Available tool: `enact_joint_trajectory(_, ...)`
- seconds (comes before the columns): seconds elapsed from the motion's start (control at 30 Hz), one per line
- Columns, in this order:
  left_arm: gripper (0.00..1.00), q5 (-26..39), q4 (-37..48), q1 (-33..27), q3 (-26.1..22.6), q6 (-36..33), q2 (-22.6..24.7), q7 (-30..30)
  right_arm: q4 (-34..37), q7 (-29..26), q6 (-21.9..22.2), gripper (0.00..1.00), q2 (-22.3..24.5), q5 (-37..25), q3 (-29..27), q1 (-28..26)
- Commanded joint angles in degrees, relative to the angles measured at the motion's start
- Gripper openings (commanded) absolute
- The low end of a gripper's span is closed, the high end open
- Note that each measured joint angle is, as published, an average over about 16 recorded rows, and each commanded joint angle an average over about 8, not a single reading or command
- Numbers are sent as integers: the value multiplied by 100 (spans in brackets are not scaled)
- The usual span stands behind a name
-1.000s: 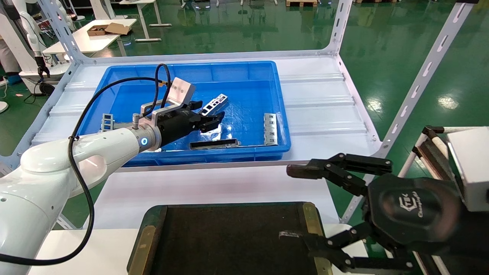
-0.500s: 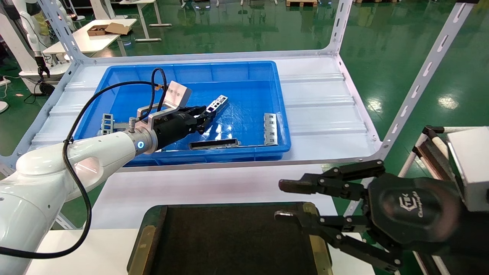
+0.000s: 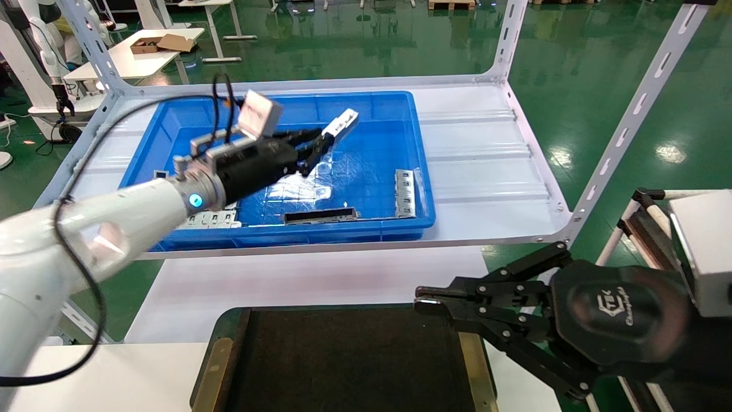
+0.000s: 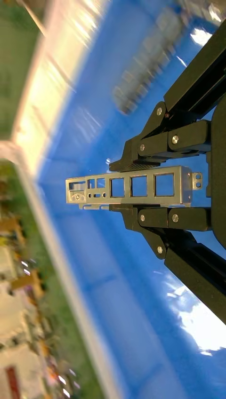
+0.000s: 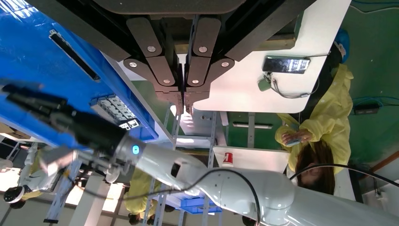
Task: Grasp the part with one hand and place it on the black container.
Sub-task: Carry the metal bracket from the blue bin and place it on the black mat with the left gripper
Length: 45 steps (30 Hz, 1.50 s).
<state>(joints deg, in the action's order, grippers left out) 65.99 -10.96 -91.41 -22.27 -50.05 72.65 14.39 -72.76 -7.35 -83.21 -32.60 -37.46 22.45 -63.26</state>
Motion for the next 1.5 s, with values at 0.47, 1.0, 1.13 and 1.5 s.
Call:
enact_joint_trajectory(0.47,0,-245,-1563,407,-127,-2899,-1082,-1295,0,0,0,0,0,0,1,0)
enact_joint_trajectory(1.0,0,-273,-4521,3333,-390,-2378,-1766,-3140,0,1,0,0,0,1,1,0)
enact_joint_trajectory(1.13,0,8,-4891,4093,-421,-1324,-1705,-3504,0,1,1,0,1,1,1,0)
enact_joint_trajectory(1.5,0,717,-5330,5281,-473,1810,-756,-4639,0,1,1,0,1,1,2,-1)
